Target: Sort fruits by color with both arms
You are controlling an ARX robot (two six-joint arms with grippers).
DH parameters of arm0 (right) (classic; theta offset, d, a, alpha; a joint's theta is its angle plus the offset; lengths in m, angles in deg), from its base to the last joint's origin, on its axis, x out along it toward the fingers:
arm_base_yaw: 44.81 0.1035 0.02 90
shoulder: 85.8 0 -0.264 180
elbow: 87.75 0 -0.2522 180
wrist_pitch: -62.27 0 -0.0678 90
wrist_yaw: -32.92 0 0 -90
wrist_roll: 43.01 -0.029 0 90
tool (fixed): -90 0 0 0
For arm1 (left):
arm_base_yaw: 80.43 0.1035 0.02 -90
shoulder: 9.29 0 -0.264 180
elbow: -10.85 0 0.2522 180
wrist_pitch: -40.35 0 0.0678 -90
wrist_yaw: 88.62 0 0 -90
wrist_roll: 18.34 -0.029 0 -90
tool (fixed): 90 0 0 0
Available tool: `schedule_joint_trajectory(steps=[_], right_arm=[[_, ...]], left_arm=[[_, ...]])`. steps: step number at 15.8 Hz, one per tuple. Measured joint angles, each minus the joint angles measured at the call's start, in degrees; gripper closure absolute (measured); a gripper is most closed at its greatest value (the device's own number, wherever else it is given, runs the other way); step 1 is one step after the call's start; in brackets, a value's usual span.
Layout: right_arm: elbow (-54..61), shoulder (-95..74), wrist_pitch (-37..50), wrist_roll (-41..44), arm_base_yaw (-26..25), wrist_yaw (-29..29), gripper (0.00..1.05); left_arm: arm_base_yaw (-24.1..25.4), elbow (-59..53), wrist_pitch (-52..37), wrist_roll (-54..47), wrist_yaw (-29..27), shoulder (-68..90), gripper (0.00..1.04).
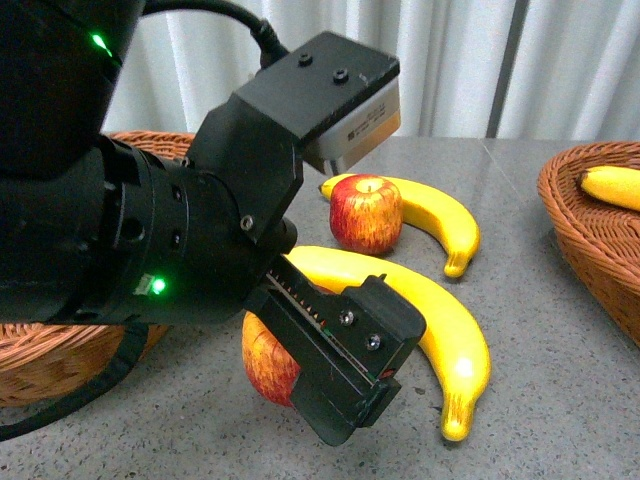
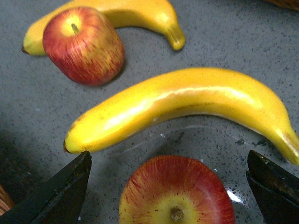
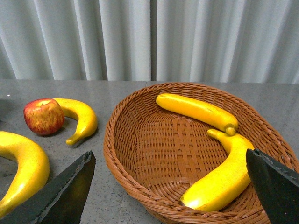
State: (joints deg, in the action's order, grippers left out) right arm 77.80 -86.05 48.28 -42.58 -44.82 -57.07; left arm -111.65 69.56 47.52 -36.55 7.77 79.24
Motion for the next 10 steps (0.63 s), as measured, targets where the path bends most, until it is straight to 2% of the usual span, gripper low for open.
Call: schedule_joint_trajectory(steps=[4,6,7,10], right_arm=[[0.0,0.0,0.0,0.0,0.0,0.0,0.07],[0.0,0.0,0.0,0.0,0.0,0.0,0.07],[0.0,0.0,0.0,0.0,0.0,0.0,0.07],[0.0,0.0,0.0,0.0,0.0,0.0,0.07]], left_arm=[[0.2,-0.8,-0.5,1.3,1.4,2.0,0.07],[0.2,-1.1,0.1,1.2,1.2,2.4,0.29],[0.2,-1.1,0.5,1.3,1.2,2.4,0.37],[0.8,-1.1,2.3,1.4,0.5,1.0,0.42]])
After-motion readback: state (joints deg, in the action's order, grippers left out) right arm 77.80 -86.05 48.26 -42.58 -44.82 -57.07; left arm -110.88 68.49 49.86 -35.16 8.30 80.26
